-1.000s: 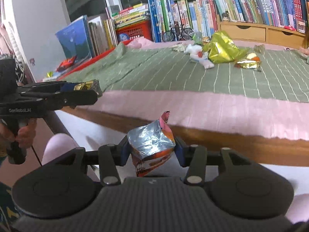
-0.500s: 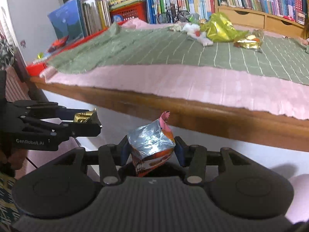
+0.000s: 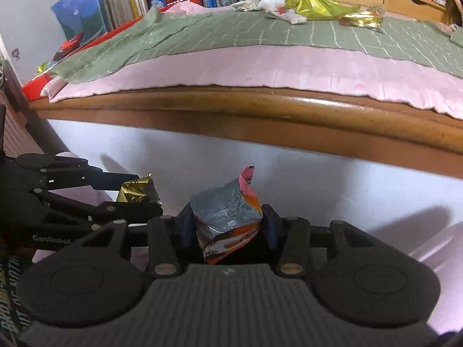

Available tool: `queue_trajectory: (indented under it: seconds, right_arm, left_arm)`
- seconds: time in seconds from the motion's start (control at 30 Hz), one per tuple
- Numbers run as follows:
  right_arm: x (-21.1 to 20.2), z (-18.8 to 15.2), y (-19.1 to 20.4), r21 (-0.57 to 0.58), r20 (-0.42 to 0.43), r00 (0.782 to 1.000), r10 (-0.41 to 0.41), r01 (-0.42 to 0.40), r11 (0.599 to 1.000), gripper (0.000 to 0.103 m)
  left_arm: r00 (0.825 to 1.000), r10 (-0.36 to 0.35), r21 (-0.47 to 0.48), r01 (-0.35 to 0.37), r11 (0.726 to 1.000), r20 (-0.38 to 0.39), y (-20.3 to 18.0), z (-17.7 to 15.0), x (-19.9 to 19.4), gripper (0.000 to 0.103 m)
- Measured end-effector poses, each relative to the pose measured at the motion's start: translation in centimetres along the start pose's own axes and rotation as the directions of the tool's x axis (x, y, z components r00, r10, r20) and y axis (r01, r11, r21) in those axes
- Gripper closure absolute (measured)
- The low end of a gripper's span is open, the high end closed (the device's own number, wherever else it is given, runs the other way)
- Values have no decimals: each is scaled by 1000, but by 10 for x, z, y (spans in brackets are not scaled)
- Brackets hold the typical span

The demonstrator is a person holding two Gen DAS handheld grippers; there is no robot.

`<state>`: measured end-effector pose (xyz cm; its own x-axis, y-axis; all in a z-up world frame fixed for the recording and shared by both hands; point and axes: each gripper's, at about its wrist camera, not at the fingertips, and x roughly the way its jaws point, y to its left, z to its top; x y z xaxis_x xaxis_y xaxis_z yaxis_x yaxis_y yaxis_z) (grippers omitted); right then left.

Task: Organize books
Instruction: 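Lift the gold candy with the left tool while the right tool lifts the chip bag, then lower both items below the bed edge and open both tools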

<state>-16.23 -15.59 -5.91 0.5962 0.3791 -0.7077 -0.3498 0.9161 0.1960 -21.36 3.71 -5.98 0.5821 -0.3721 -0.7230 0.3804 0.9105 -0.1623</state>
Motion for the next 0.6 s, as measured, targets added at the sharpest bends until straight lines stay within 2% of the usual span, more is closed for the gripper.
queue_trajectory:
  seconds: [0.13, 0.17, 0.23, 0.27, 0.3, 0.37, 0.6]
  right_arm:
    - [-1, -1, -4, 24, -3, 1000, -6, 6, 1000, 50]
    - [0, -2, -4, 27, -5, 1000, -9, 10, 1000, 50]
    - [-1, -2, -5, 35, -6, 1000, -14, 15, 999, 49]
    - [-1, -3, -5, 39, -5, 1000, -18, 19, 999, 48]
    - [-1, -3, -6, 43, -4, 1000, -22, 23, 999, 48]
    - [-2, -3, -7, 52, -2, 1000, -30, 30, 998, 48]
    - [-3, -4, -9, 65, -6, 999, -37, 37, 997, 47]
  left_arm:
    - [1000, 0, 25, 0, 1000, -2, 1, 4, 1, 51]
    - [1000, -3, 34, 3, 999, -3, 0, 4, 2, 47]
    - [1000, -13, 52, 12, 999, 4, -1, 4, 3, 27]
    - [1000, -8, 56, 7, 998, 17, -2, 5, 2, 8]
    - [999, 3, 56, -5, 998, 37, -3, 4, 1, 1]
    - [999, 6, 48, -9, 999, 49, -1, 5, 1, 0]
    - [1000, -17, 4, 17, 1000, -6, 8, 6, 9, 0]
